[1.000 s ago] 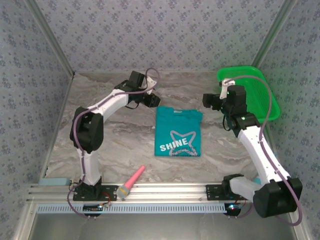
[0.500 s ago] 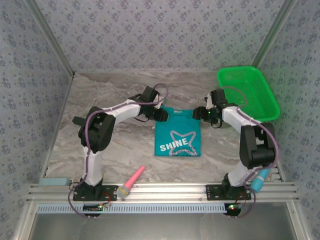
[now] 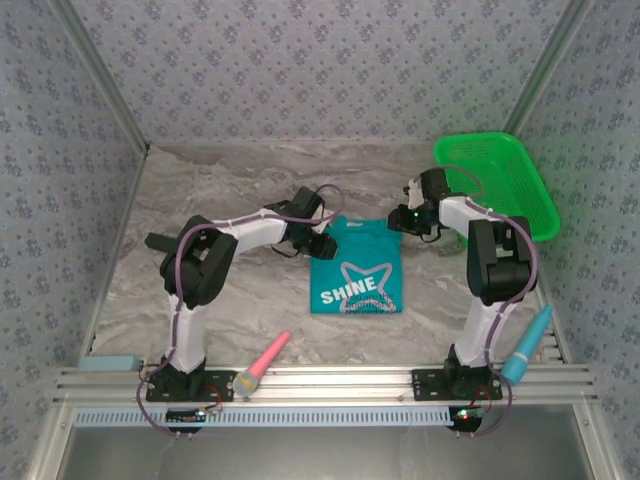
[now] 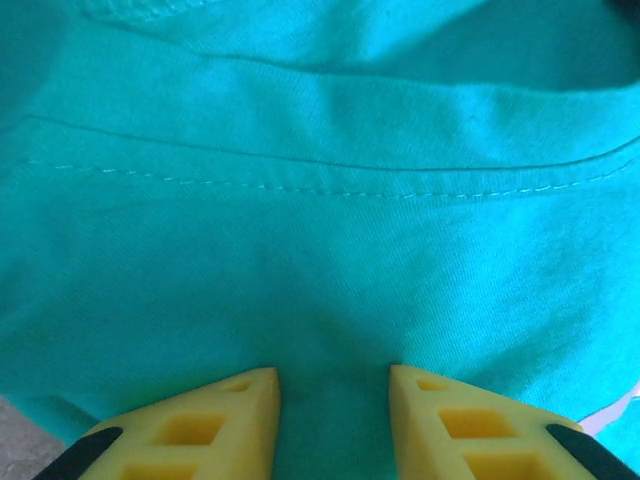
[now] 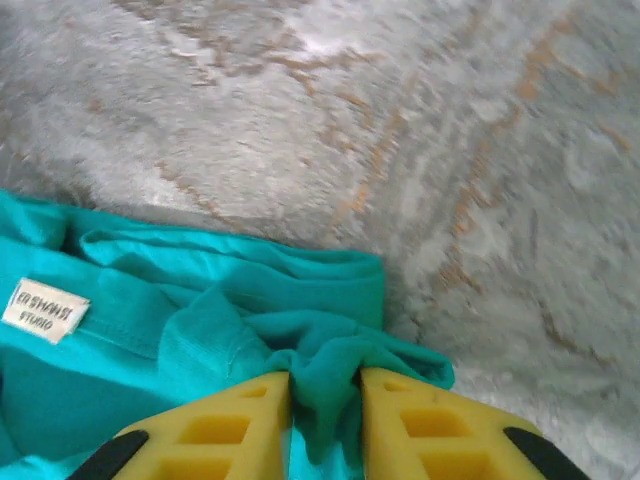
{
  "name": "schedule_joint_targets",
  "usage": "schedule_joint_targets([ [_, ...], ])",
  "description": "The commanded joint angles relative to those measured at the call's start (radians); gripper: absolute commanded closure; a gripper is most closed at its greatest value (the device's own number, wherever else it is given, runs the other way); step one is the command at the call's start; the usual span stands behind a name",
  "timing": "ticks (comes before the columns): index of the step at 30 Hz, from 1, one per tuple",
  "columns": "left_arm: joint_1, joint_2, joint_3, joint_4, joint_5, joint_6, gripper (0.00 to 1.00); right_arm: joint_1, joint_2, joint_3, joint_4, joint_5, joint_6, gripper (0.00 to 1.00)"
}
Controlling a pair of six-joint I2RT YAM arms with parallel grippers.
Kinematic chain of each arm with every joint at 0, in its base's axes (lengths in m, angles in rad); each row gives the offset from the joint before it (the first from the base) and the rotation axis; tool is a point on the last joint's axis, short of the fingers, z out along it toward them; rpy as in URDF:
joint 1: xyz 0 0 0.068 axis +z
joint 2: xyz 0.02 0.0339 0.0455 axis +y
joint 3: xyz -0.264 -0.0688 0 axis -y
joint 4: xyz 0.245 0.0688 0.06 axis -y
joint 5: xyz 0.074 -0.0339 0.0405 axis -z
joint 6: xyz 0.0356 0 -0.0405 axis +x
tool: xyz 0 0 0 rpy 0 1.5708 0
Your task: Fold the inside-out t-shirt
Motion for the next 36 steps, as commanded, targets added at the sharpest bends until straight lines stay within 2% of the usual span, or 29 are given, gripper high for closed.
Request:
schedule_joint_targets([
  [1,0.003,-0.001,-0.023,-0.011,-0.010,0.041,0.65,-0.017,0.010,0.051,-0.026,-0.146,-0.095,0.89],
  [3,0.004,0.008,-0.020,-0.022,-0.010,0.048,0.65,-0.029,-0.008,0.054,-0.012,-0.237,-0.108,0.98],
  [6,0.006,0.010,-0.032,-0.017,-0.004,0.051,0.65,-0.051,-0.034,0.057,0.009,-0.369,-0.099,1.00],
  [9,0.017,0.009,-0.044,-0.013,0.014,0.051,0.66,-0.055,-0.033,0.067,0.003,-0.364,-0.097,1.00],
  [13,0.050,-0.030,-0.088,0.052,0.076,0.002,0.66,-0.069,0.054,0.085,-0.020,-0.317,-0.077,1.00],
  [14,0.058,-0.040,-0.101,0.074,0.093,-0.013,0.66,-0.075,0.077,0.088,-0.023,-0.306,-0.067,0.99],
  [16,0.079,-0.059,-0.119,0.115,0.140,-0.057,0.65,-0.091,0.128,0.094,-0.017,-0.268,-0.019,0.81],
  [18,0.096,-0.077,-0.132,0.148,0.181,-0.097,0.65,-0.100,0.131,0.091,0.001,-0.266,0.004,0.77],
  [25,0.111,-0.144,-0.113,0.175,0.314,-0.203,0.61,-0.082,-0.006,0.120,-0.126,-0.081,0.029,0.54],
  [28,0.125,-0.213,-0.131,0.202,0.317,-0.251,0.57,-0.075,-0.045,0.120,-0.173,-0.072,0.043,0.50],
  [31,0.153,-0.250,-0.126,0.159,0.245,-0.268,0.54,-0.043,-0.055,0.102,-0.209,-0.067,0.048,0.49],
  [33,0.169,-0.236,-0.096,0.088,0.172,-0.264,0.54,-0.022,-0.053,0.075,-0.195,-0.063,0.047,0.49],
  [36,0.182,-0.172,-0.070,0.071,0.141,-0.251,0.54,-0.012,-0.009,0.073,-0.172,-0.067,0.023,0.48],
])
